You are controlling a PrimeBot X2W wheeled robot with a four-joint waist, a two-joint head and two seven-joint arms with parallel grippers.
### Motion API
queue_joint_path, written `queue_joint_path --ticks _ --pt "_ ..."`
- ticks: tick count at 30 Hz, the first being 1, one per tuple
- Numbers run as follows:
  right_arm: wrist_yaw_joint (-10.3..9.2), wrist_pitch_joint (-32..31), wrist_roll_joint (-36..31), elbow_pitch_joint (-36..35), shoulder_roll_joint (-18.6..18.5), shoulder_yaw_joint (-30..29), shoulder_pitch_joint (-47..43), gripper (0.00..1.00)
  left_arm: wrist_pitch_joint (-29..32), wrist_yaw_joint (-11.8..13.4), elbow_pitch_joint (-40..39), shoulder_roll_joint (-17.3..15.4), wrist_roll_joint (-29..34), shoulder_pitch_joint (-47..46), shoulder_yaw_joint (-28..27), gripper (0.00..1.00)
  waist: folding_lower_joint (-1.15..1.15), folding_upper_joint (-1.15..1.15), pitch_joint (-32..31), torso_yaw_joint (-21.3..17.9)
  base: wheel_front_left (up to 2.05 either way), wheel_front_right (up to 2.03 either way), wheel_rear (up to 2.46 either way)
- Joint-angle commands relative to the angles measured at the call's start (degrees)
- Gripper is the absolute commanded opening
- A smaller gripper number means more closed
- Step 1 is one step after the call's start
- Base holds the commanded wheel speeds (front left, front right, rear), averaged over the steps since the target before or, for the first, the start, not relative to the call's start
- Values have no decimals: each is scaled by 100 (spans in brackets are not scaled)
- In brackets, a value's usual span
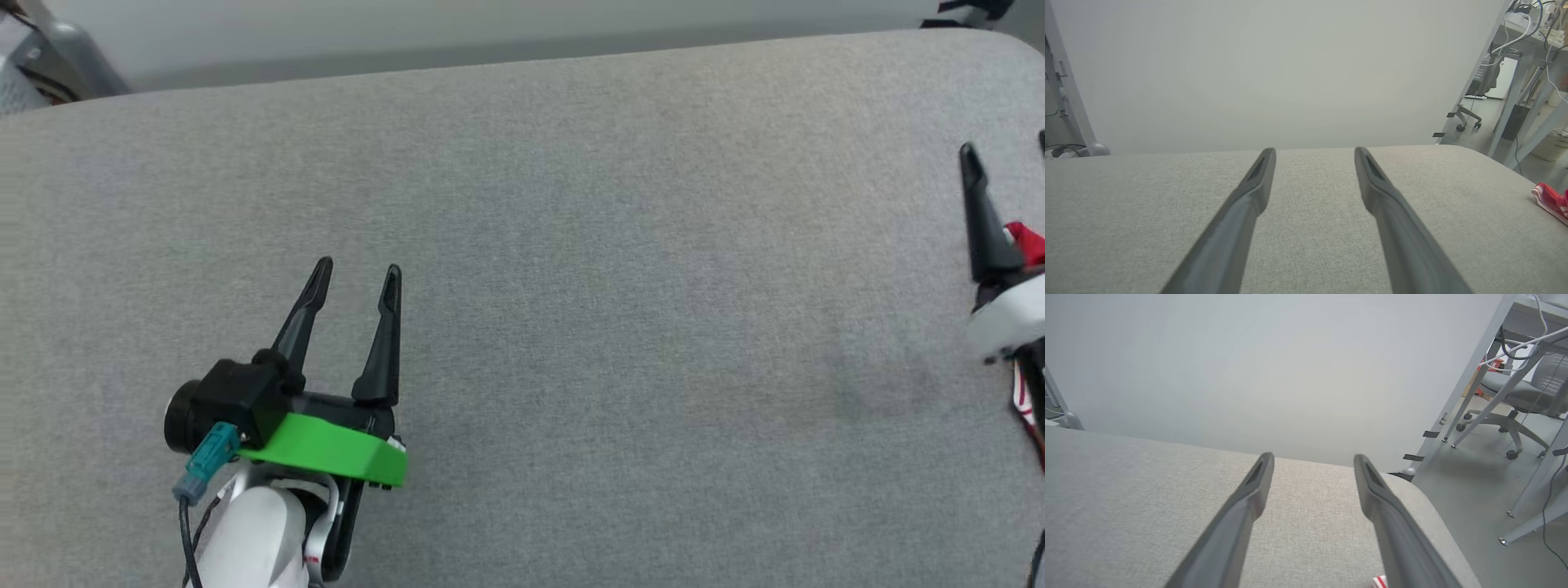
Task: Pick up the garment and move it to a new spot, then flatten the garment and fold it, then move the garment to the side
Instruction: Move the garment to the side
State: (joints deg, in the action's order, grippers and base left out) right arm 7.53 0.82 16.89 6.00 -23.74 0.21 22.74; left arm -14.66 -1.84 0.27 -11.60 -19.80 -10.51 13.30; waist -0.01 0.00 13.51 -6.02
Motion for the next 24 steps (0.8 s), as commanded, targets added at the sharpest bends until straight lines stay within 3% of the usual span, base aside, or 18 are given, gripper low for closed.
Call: queue_joint_path --ticks 1,8,16,24 --pt "-4 65 -11 -203 225 -48 -285 100 -32 7 68 57 38 127 -55 100 1 0 -437 451 0 0 0" --pt "-4 372 -165 -731 1140 -177 -1295 100 -33 -80 336 247 155 420 -302 100 1 0 -674 673 0 0 0" --pt "-4 985 -283 -598 1867 17 -2103 100 -33 -309 586 509 394 692 -641 100 1 0 -844 758 0 0 0" --pt "-4 1189 -356 -374 2002 112 -2139 100 -33 -432 582 662 623 765 -856 100 1 0 -894 738 0 0 0"
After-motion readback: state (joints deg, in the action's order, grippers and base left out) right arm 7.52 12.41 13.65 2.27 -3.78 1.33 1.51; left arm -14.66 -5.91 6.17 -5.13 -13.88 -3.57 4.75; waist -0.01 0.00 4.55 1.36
